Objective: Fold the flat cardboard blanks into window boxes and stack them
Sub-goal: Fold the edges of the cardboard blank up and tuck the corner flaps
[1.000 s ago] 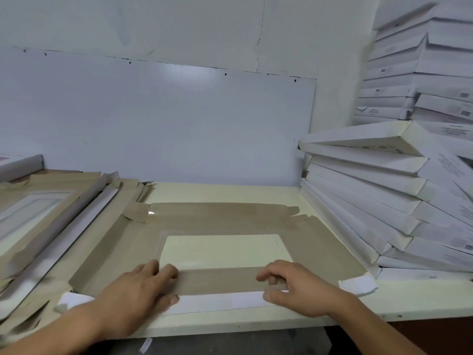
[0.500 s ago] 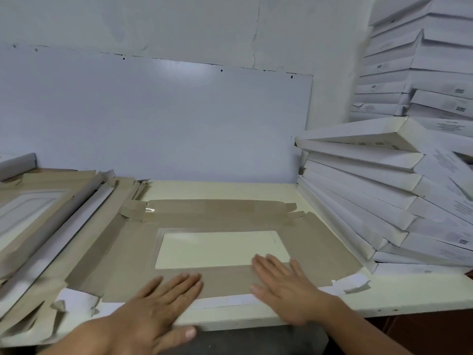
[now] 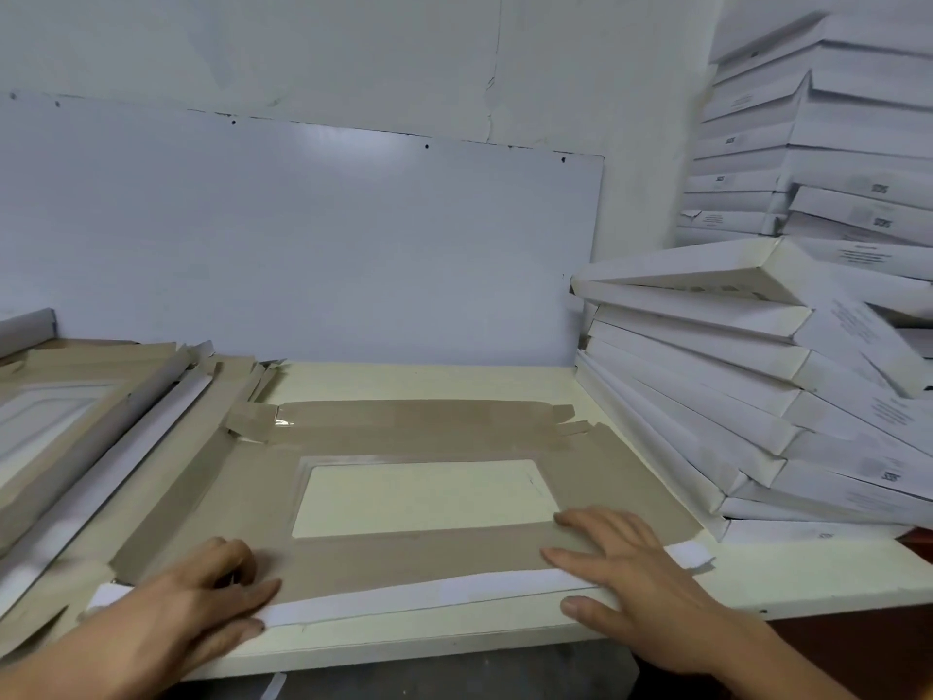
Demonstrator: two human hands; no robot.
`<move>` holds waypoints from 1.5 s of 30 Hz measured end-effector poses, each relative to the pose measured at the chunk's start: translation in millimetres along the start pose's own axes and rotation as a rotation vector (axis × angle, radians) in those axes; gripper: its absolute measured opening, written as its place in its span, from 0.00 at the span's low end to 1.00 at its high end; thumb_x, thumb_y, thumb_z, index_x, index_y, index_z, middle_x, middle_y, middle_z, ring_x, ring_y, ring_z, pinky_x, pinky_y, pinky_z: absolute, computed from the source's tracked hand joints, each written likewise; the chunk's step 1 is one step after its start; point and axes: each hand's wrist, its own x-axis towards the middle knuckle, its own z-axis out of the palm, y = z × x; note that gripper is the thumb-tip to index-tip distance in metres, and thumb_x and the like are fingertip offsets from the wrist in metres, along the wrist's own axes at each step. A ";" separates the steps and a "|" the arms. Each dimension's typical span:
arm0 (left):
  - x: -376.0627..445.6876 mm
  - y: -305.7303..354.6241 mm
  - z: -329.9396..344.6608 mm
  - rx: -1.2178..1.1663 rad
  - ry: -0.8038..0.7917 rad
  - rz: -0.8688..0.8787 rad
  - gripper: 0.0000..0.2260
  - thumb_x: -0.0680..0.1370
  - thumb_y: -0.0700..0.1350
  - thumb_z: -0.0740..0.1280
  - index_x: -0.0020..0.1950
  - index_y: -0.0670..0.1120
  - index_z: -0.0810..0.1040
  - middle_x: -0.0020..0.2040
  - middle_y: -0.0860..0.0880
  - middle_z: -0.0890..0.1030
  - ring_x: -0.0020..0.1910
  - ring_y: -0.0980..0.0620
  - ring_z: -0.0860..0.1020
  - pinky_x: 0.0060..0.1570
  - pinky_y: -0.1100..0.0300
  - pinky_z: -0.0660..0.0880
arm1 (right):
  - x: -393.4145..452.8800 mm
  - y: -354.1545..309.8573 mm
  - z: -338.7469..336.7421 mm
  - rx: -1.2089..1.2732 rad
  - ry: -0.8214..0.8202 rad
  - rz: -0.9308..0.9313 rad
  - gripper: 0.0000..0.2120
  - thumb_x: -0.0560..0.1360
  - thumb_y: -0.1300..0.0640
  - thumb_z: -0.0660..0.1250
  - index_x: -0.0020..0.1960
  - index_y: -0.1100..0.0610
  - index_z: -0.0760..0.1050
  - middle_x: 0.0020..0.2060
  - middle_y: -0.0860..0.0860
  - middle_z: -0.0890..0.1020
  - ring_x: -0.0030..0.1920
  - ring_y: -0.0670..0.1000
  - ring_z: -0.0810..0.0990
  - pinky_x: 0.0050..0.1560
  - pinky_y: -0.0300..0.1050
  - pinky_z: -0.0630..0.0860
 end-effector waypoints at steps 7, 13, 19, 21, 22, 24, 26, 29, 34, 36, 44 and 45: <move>4.8 1.7 -7.6 0.151 0.033 -0.014 0.08 0.80 0.52 0.61 0.57 0.62 0.70 0.46 0.63 0.72 0.44 0.65 0.72 0.35 0.66 0.73 | 16.7 -9.5 -11.4 0.077 0.013 -0.014 0.16 0.83 0.43 0.55 0.68 0.40 0.73 0.55 0.40 0.74 0.58 0.41 0.70 0.59 0.41 0.69; 35.6 27.5 -15.2 0.012 0.016 -0.285 0.04 0.79 0.48 0.57 0.47 0.58 0.63 0.39 0.56 0.75 0.36 0.55 0.72 0.34 0.62 0.66 | 47.1 -11.9 -11.6 0.233 -0.047 0.145 0.15 0.84 0.49 0.53 0.63 0.43 0.75 0.56 0.36 0.79 0.56 0.40 0.76 0.58 0.41 0.72; 84.9 63.1 8.1 0.106 -0.053 -0.303 0.13 0.80 0.47 0.50 0.63 0.56 0.67 0.57 0.55 0.70 0.56 0.54 0.70 0.54 0.57 0.65 | 82.4 -59.4 1.2 0.106 -0.146 0.024 0.24 0.82 0.53 0.47 0.78 0.43 0.58 0.67 0.48 0.68 0.69 0.52 0.63 0.69 0.51 0.60; 99.1 79.2 17.6 -0.021 -0.109 -0.252 0.18 0.83 0.51 0.49 0.73 0.55 0.62 0.69 0.55 0.65 0.68 0.54 0.63 0.65 0.55 0.62 | 95.4 -87.0 9.1 0.097 -0.194 -0.008 0.26 0.82 0.41 0.43 0.80 0.44 0.49 0.77 0.46 0.57 0.76 0.50 0.52 0.75 0.58 0.49; 104.7 85.4 22.1 -0.068 -0.167 -0.238 0.21 0.84 0.54 0.48 0.78 0.55 0.56 0.75 0.56 0.59 0.74 0.55 0.56 0.71 0.53 0.56 | 100.8 -98.6 13.7 0.089 -0.228 -0.001 0.30 0.81 0.36 0.39 0.80 0.45 0.43 0.79 0.45 0.50 0.78 0.49 0.45 0.76 0.62 0.42; 110.7 91.8 29.1 -0.080 -0.289 -0.227 0.27 0.83 0.60 0.43 0.81 0.55 0.42 0.80 0.59 0.44 0.78 0.59 0.40 0.77 0.52 0.41 | 107.9 -112.1 20.6 0.082 -0.285 0.028 0.35 0.78 0.30 0.35 0.80 0.45 0.36 0.80 0.43 0.41 0.79 0.48 0.36 0.74 0.64 0.33; 109.1 85.6 31.7 -0.068 -0.348 -0.238 0.30 0.80 0.65 0.39 0.79 0.57 0.36 0.78 0.62 0.35 0.75 0.62 0.32 0.74 0.54 0.34 | 109.2 -111.2 21.1 0.105 -0.316 0.050 0.36 0.77 0.29 0.34 0.79 0.45 0.34 0.79 0.41 0.37 0.78 0.46 0.32 0.74 0.63 0.31; 94.1 56.7 28.1 -0.056 -0.357 -0.299 0.30 0.76 0.70 0.35 0.76 0.61 0.33 0.76 0.65 0.33 0.73 0.64 0.30 0.74 0.55 0.33 | 100.3 -92.0 19.4 0.098 -0.323 0.068 0.34 0.78 0.30 0.34 0.79 0.44 0.34 0.78 0.39 0.35 0.77 0.46 0.31 0.74 0.61 0.30; 53.2 4.0 7.2 0.006 -0.405 -0.437 0.33 0.65 0.75 0.26 0.69 0.69 0.26 0.75 0.65 0.31 0.73 0.62 0.30 0.75 0.52 0.35 | 76.9 -39.0 15.5 0.042 -0.306 0.170 0.32 0.80 0.33 0.36 0.79 0.43 0.33 0.78 0.39 0.35 0.77 0.47 0.31 0.75 0.61 0.31; 47.1 1.0 4.5 0.002 -0.410 -0.437 0.32 0.65 0.74 0.25 0.68 0.70 0.24 0.75 0.64 0.30 0.73 0.60 0.29 0.75 0.51 0.35 | 62.0 -9.1 10.7 0.035 -0.300 0.236 0.31 0.80 0.34 0.37 0.79 0.42 0.33 0.77 0.39 0.35 0.77 0.47 0.32 0.75 0.60 0.32; 52.6 27.0 -7.0 0.195 -0.229 -0.460 0.33 0.69 0.68 0.23 0.74 0.63 0.29 0.76 0.55 0.31 0.77 0.49 0.32 0.75 0.42 0.36 | 9.7 48.4 -32.3 0.102 -0.113 0.154 0.13 0.76 0.34 0.61 0.52 0.41 0.75 0.50 0.38 0.75 0.54 0.38 0.71 0.57 0.41 0.71; 55.0 38.1 -10.2 0.216 -0.156 -0.443 0.33 0.71 0.66 0.25 0.76 0.61 0.33 0.78 0.52 0.35 0.79 0.46 0.37 0.75 0.41 0.41 | 12.8 44.5 -36.8 0.092 -0.162 0.149 0.13 0.76 0.36 0.62 0.46 0.45 0.73 0.44 0.42 0.76 0.47 0.41 0.74 0.50 0.41 0.72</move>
